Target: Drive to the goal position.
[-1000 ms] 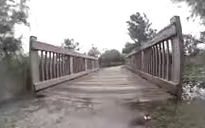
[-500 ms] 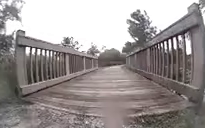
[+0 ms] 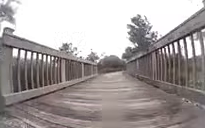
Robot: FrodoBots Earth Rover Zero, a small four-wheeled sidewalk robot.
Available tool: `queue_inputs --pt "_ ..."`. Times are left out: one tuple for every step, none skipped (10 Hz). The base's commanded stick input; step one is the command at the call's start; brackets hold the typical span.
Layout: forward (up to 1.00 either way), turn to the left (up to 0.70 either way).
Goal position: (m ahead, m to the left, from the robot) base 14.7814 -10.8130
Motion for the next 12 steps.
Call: queue_inputs --pt "0.7 0.0" --pt "0.7 0.0" --pt "0.7 0.0" --pt "0.7 0.0" --pt "0.7 0.0" --pt "0.7 0.0" --pt "0.7 0.0" --pt "0.7 0.0" --pt "0.7 0.0" --pt "0.7 0.0" --pt "0.7 0.0" --pt "0.7 0.0"
